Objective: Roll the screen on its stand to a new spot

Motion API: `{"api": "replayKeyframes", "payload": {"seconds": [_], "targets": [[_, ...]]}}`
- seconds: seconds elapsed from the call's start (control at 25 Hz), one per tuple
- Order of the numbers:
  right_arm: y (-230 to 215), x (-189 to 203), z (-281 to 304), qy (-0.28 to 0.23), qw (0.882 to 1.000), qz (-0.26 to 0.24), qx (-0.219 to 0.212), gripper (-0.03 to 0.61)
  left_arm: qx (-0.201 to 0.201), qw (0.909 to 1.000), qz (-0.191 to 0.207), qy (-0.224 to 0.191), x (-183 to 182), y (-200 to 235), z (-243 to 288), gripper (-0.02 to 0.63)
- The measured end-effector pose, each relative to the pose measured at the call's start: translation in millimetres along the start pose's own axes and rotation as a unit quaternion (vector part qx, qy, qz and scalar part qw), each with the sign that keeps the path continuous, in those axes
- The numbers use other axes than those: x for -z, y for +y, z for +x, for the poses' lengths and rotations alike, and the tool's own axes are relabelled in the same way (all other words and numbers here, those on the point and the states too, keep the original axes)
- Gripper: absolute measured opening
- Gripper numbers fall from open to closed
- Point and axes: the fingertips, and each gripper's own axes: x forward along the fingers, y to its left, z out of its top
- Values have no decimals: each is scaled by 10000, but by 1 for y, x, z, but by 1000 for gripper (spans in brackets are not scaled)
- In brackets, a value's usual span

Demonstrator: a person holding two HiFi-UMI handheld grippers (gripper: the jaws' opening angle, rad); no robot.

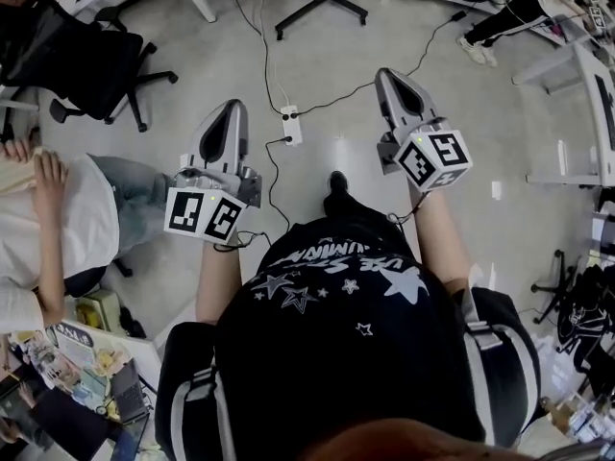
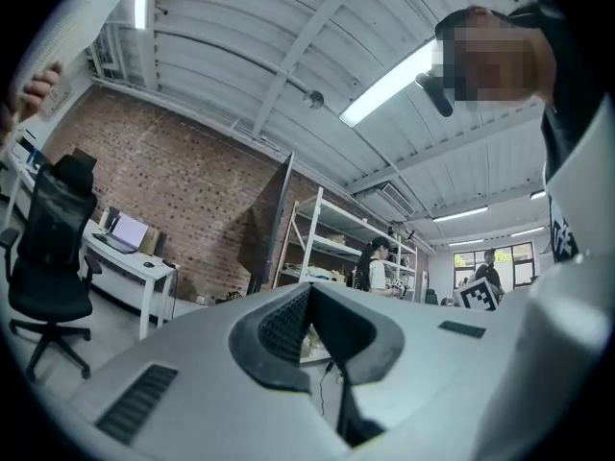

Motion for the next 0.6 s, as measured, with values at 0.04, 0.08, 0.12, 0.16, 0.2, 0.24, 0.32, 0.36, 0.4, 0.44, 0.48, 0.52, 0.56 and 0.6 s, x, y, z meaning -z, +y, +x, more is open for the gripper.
{"api": "replayKeyframes", "payload": {"seconds": [0.04, 0.08, 0.12, 0.16, 0.2, 0.24, 0.32, 0.36, 0.4, 0.44, 0.48, 0.52, 0.56, 0.6], "targets": [[-11, -6, 8, -24, 10000, 1, -18, 5, -13, 10000, 38, -42, -2, 0, 13, 11], [-22, -11, 16, -44, 10000, -5, -41, 5, -26, 9999, 83, -75, -4, 0, 25, 11], [-31, -16, 25, -58, 10000, -21, -71, 5, -45, 9999, 131, -97, -5, 1, 37, 11], [-39, -20, 34, -67, 9999, -44, -104, 5, -73, 9998, 174, -113, -5, 2, 47, 11], [-47, -23, 43, -71, 9999, -70, -138, 5, -110, 9997, 201, -132, -5, 5, 57, 11], [-54, -26, 51, -72, 9998, -93, -174, 5, -152, 9995, 205, -160, -5, 7, 66, 11], [-66, -29, 68, -66, 9996, -117, -246, 5, -243, 9993, 167, -241, -6, 14, 81, 11], [-71, -32, 76, -65, 9995, -125, -283, 5, -289, 9991, 159, -278, -8, 17, 88, 11], [-75, -34, 83, -68, 9994, -136, -320, 5, -336, 9988, 176, -300, -9, 20, 93, 11], [-78, -37, 90, -75, 9992, -151, -357, 5, -381, 9986, 213, -304, -10, 22, 98, 11], [-80, -40, 96, -85, 9991, -165, -392, 5, -421, 9984, 256, -293, -11, 24, 102, 11], [-81, -42, 102, -98, 9989, -177, -424, 5, -453, 9982, 294, -276, -12, 26, 106, 11], [-83, -45, 107, -116, 9988, -181, -448, 5, -478, 9980, 323, -260, -12, 28, 110, 11], [-84, -47, 112, -135, 9987, -175, -466, 5, -497, 9979, 343, -251, -13, 30, 114, 11]]}}
